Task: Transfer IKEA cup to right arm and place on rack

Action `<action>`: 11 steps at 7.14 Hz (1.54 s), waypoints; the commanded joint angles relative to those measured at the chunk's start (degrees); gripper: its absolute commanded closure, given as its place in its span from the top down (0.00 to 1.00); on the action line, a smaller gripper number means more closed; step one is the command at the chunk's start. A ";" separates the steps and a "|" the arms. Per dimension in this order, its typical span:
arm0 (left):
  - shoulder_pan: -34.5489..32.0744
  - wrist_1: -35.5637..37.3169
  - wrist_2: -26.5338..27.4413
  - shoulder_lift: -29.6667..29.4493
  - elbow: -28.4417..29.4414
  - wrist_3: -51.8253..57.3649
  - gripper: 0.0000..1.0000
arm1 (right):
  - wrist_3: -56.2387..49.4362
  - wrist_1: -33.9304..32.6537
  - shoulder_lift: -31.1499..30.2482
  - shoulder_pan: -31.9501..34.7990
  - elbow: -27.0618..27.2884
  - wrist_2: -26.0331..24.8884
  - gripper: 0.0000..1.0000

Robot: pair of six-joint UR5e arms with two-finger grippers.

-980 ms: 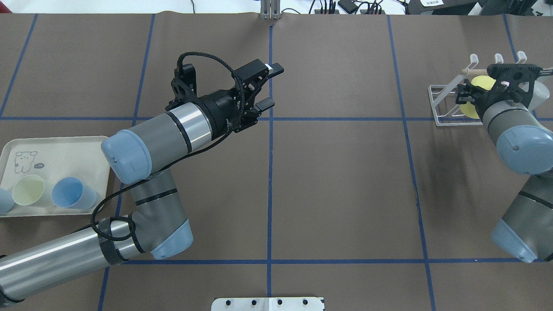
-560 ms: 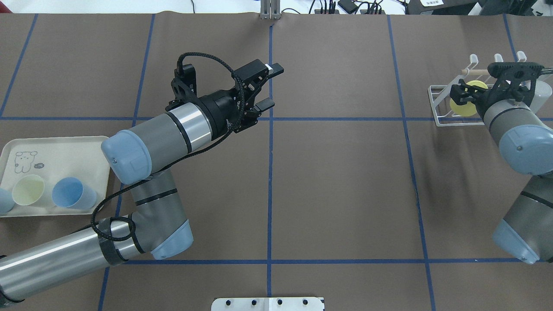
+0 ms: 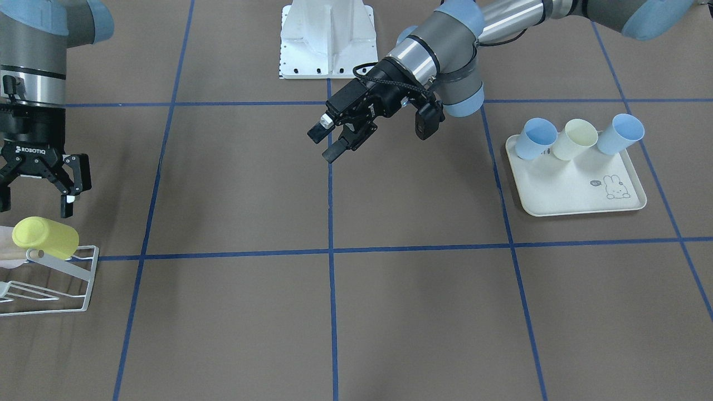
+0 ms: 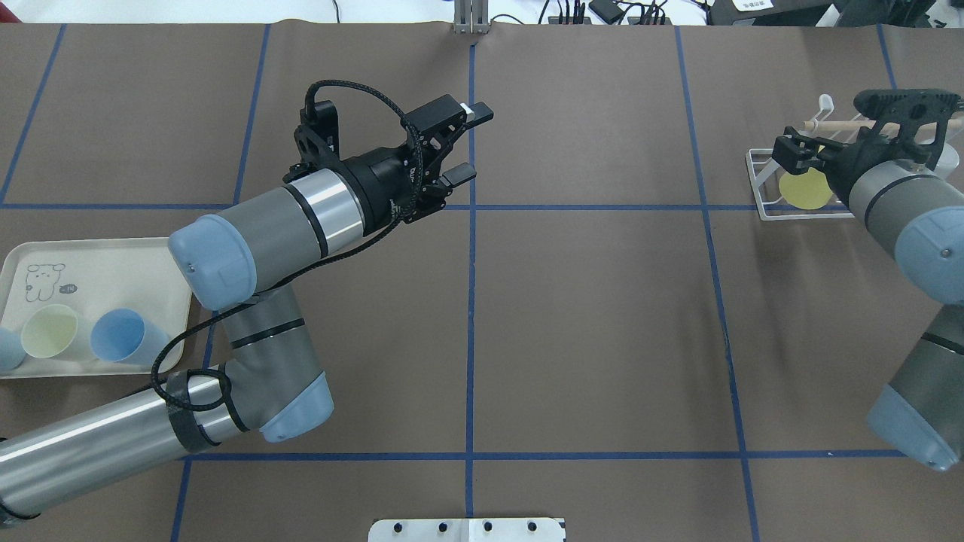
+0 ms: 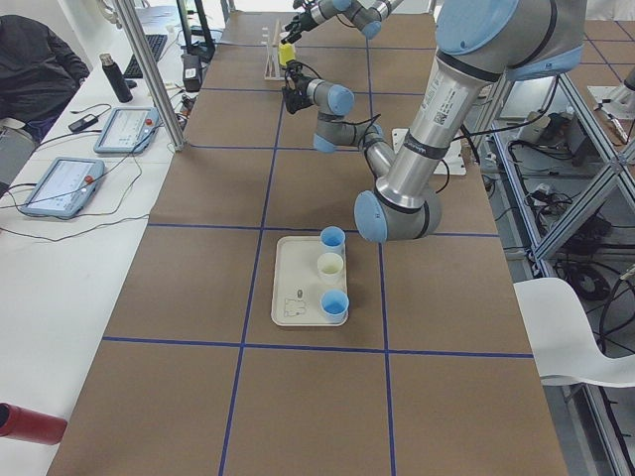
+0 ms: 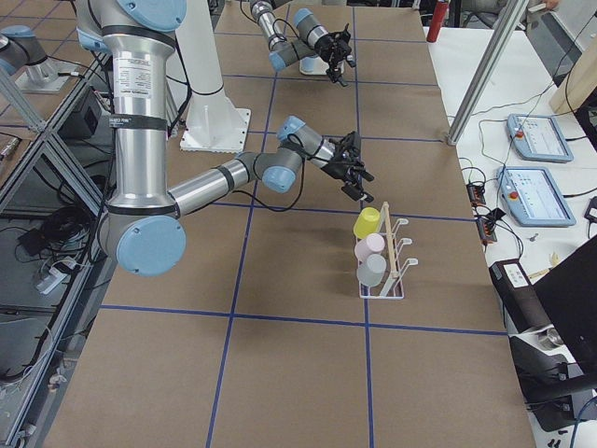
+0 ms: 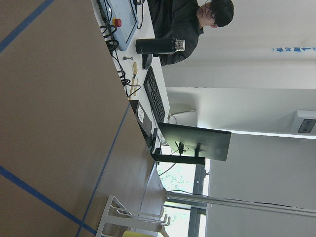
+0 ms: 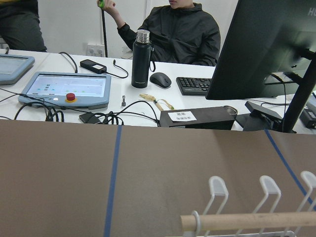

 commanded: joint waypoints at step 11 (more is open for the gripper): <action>-37.56 26.47 -51.51 50.63 -14.70 86.64 1.00 | 32.54 1.07 19.44 -3.11 3.98 33.53 1.00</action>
